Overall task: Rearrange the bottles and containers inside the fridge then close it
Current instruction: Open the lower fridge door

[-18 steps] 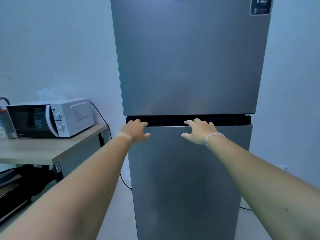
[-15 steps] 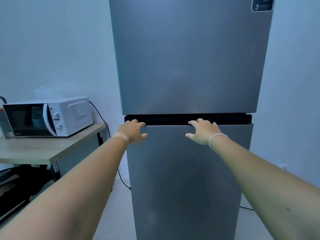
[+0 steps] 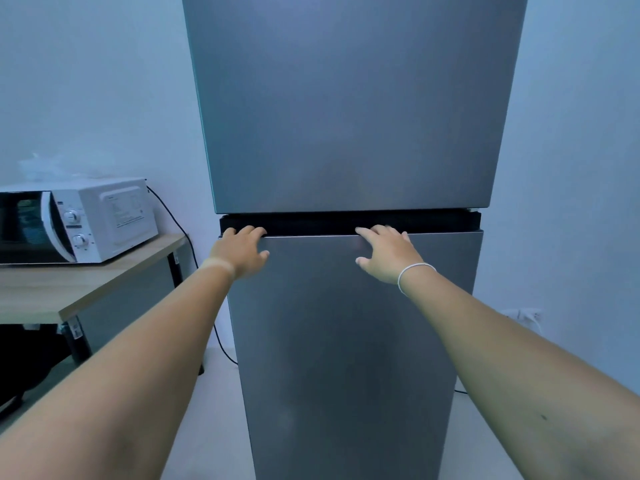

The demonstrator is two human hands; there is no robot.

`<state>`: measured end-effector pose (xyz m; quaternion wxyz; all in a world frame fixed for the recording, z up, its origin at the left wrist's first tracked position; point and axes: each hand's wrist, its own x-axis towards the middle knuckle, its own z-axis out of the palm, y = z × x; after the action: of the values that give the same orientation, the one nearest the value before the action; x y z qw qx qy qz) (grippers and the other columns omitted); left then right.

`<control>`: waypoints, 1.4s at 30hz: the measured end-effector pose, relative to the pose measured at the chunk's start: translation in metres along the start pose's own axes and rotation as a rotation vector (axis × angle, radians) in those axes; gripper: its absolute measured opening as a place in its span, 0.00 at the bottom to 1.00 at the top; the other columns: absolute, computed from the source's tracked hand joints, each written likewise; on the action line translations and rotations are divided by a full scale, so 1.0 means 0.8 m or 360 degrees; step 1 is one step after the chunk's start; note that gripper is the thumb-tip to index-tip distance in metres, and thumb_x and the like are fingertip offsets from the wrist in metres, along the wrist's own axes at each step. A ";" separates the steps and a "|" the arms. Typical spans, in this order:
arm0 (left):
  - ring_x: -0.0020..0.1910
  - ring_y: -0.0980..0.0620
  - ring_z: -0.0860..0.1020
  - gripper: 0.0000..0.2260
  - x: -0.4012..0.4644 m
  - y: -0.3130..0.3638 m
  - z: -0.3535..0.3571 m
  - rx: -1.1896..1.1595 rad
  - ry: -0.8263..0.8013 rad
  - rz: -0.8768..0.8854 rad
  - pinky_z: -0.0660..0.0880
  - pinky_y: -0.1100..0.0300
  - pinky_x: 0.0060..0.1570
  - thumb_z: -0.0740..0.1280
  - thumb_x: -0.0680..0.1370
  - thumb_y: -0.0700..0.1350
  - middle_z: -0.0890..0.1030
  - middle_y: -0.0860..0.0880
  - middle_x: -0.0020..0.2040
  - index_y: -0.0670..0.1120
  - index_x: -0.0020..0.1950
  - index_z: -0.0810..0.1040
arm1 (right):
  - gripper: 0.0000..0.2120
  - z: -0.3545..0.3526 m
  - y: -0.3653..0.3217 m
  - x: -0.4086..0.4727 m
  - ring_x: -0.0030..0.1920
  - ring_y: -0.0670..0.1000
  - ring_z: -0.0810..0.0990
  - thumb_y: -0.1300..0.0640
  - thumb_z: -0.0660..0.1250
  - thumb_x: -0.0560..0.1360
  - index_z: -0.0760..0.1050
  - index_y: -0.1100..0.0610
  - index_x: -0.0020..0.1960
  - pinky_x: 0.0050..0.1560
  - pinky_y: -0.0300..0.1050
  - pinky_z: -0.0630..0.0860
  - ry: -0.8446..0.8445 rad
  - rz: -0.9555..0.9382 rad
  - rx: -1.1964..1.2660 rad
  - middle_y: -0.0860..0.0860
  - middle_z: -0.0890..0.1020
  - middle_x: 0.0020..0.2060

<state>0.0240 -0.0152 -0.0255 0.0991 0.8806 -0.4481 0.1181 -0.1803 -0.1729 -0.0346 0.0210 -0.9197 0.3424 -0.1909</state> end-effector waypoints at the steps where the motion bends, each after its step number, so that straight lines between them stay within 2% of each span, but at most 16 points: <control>1: 0.70 0.40 0.63 0.23 -0.001 0.001 -0.001 0.0000 0.0000 -0.0005 0.64 0.48 0.69 0.56 0.80 0.50 0.65 0.49 0.74 0.48 0.75 0.60 | 0.29 0.000 0.000 -0.001 0.75 0.56 0.57 0.48 0.61 0.77 0.56 0.49 0.75 0.76 0.57 0.50 -0.0005 0.0003 0.0006 0.52 0.65 0.72; 10: 0.69 0.39 0.64 0.21 0.001 0.007 -0.009 0.0051 -0.0046 -0.0026 0.63 0.50 0.69 0.55 0.81 0.50 0.65 0.46 0.74 0.46 0.74 0.61 | 0.30 -0.001 -0.001 -0.006 0.77 0.56 0.52 0.48 0.61 0.76 0.55 0.48 0.76 0.76 0.53 0.50 -0.0027 0.0038 0.0071 0.51 0.63 0.73; 13: 0.69 0.40 0.62 0.20 -0.010 0.010 -0.007 0.0091 0.0039 -0.0013 0.62 0.49 0.69 0.56 0.81 0.50 0.67 0.46 0.71 0.47 0.72 0.64 | 0.30 0.001 0.000 -0.011 0.77 0.55 0.52 0.48 0.61 0.76 0.56 0.49 0.75 0.77 0.53 0.49 0.0018 0.0048 0.0087 0.51 0.64 0.73; 16: 0.67 0.40 0.63 0.19 -0.037 0.014 -0.006 0.0208 0.0155 0.0030 0.62 0.48 0.66 0.56 0.80 0.51 0.68 0.46 0.68 0.47 0.71 0.64 | 0.29 -0.005 0.003 -0.023 0.77 0.55 0.52 0.47 0.61 0.76 0.57 0.48 0.75 0.75 0.51 0.54 0.0029 0.0071 0.0115 0.50 0.64 0.72; 20: 0.68 0.41 0.64 0.21 -0.082 0.017 -0.021 0.0325 0.0168 0.0098 0.63 0.47 0.64 0.56 0.80 0.52 0.68 0.47 0.69 0.48 0.72 0.62 | 0.31 -0.016 -0.007 -0.049 0.78 0.53 0.48 0.46 0.61 0.76 0.54 0.48 0.76 0.75 0.54 0.54 -0.0032 0.0126 0.0130 0.48 0.59 0.75; 23: 0.67 0.43 0.65 0.20 -0.118 0.022 -0.035 0.0538 0.0233 0.0242 0.62 0.46 0.65 0.56 0.80 0.52 0.69 0.48 0.68 0.48 0.71 0.62 | 0.35 -0.023 -0.016 -0.077 0.78 0.52 0.48 0.45 0.62 0.75 0.49 0.46 0.77 0.75 0.58 0.55 -0.0103 0.0231 0.0166 0.45 0.50 0.78; 26: 0.67 0.43 0.65 0.19 -0.152 0.030 -0.046 0.0826 0.0386 0.0511 0.60 0.47 0.67 0.56 0.80 0.53 0.68 0.48 0.67 0.47 0.68 0.65 | 0.38 -0.032 -0.021 -0.109 0.77 0.52 0.55 0.44 0.63 0.75 0.46 0.46 0.77 0.69 0.53 0.67 -0.0130 0.0335 0.0233 0.43 0.45 0.78; 28: 0.67 0.42 0.64 0.19 -0.171 0.038 -0.058 0.0867 0.0423 0.0605 0.60 0.46 0.68 0.55 0.79 0.55 0.64 0.48 0.70 0.46 0.67 0.67 | 0.39 -0.036 -0.029 -0.133 0.77 0.52 0.56 0.43 0.63 0.75 0.45 0.48 0.78 0.67 0.51 0.69 -0.0087 0.0359 0.0284 0.44 0.45 0.78; 31: 0.63 0.41 0.68 0.21 -0.199 0.055 -0.072 0.0845 0.0368 0.0666 0.67 0.50 0.60 0.55 0.79 0.58 0.59 0.48 0.74 0.48 0.66 0.69 | 0.39 -0.035 -0.043 -0.175 0.77 0.52 0.56 0.43 0.63 0.74 0.45 0.48 0.78 0.68 0.51 0.67 -0.0027 0.0316 0.0401 0.43 0.45 0.78; 34: 0.58 0.41 0.71 0.22 -0.220 0.074 -0.086 0.0904 0.0380 0.0716 0.67 0.52 0.55 0.53 0.79 0.60 0.63 0.48 0.73 0.49 0.65 0.71 | 0.40 -0.034 -0.055 -0.216 0.77 0.51 0.55 0.42 0.63 0.74 0.44 0.46 0.78 0.71 0.51 0.62 -0.0063 0.0239 0.0504 0.42 0.46 0.78; 39: 0.58 0.41 0.71 0.21 -0.253 0.109 -0.104 0.0827 0.0427 0.0792 0.68 0.53 0.54 0.50 0.80 0.57 0.71 0.49 0.69 0.52 0.66 0.74 | 0.42 -0.031 -0.068 -0.285 0.77 0.47 0.54 0.39 0.64 0.72 0.43 0.46 0.77 0.72 0.48 0.59 -0.0227 0.0178 0.0655 0.41 0.47 0.78; 42: 0.58 0.41 0.71 0.20 -0.276 0.132 -0.112 0.0744 0.0428 0.0828 0.68 0.53 0.55 0.50 0.80 0.54 0.73 0.48 0.67 0.51 0.66 0.74 | 0.46 -0.030 -0.075 -0.321 0.77 0.47 0.53 0.36 0.66 0.70 0.43 0.47 0.77 0.72 0.46 0.57 -0.0209 0.0243 0.0903 0.42 0.49 0.78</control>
<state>-0.1988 0.1180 0.0017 -0.0799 0.7128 -0.6008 0.3530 -0.3294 0.0388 -0.0890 0.3136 -0.8590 0.3416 -0.2169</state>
